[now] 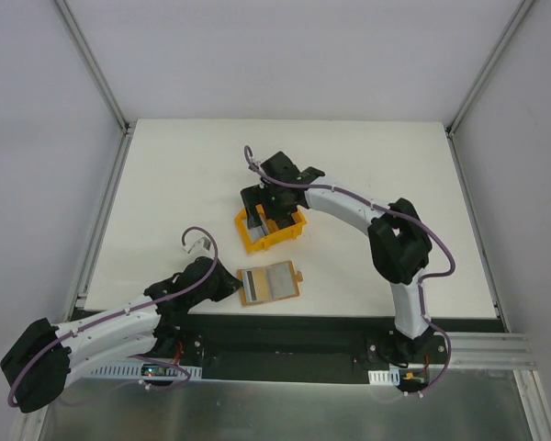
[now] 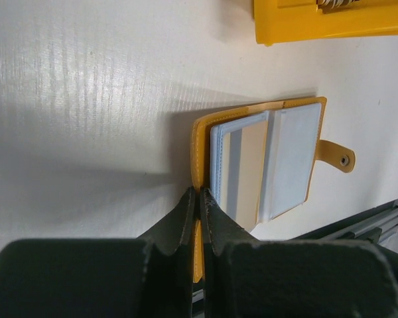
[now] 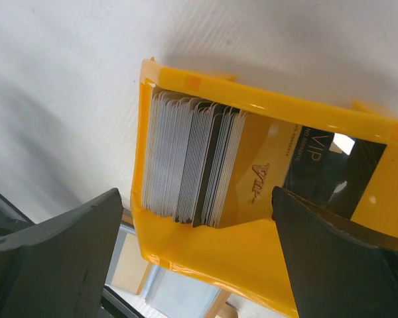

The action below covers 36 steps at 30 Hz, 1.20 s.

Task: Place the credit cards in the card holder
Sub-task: Pick up the credit card from the storage box.

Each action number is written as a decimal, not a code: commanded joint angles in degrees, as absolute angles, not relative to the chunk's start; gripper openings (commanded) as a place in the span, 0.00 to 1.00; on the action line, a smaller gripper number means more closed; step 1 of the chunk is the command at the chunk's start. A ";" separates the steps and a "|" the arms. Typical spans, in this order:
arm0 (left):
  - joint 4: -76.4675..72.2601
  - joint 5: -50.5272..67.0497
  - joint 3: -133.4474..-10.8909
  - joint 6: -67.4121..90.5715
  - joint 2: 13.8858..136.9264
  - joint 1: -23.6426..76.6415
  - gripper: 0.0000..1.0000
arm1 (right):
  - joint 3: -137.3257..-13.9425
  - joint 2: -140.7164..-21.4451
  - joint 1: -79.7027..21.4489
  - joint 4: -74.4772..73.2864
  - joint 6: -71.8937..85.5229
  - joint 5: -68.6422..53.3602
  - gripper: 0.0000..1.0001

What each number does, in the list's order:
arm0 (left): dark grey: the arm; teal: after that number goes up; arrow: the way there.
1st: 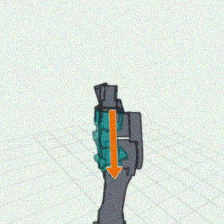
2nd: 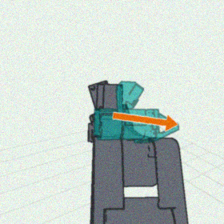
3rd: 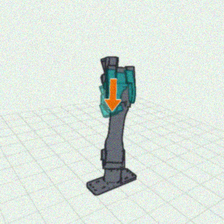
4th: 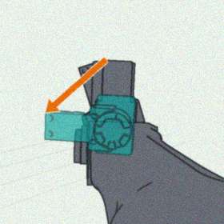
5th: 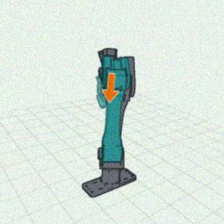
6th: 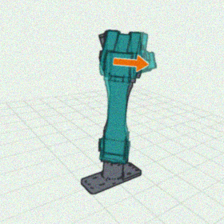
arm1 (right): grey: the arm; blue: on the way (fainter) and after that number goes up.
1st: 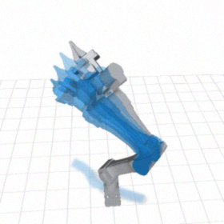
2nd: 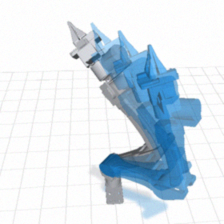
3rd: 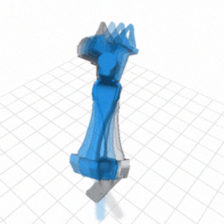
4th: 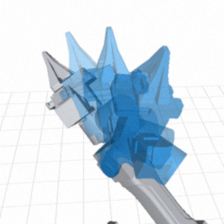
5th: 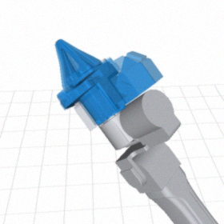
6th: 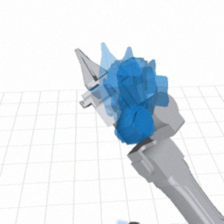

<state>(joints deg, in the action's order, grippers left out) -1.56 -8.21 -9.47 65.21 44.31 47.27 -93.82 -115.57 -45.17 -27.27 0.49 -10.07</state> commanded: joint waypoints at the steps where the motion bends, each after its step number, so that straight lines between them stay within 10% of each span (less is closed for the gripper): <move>1: -0.18 -10.72 -8.70 64.77 43.59 47.46 0.00 | -98.00 -116.80 -44.21 -28.65 -0.27 -15.64 0.96; 36: -0.18 -10.99 -8.00 64.51 43.24 46.58 0.00 | -98.79 -126.47 -47.46 -25.93 5.18 -13.53 0.96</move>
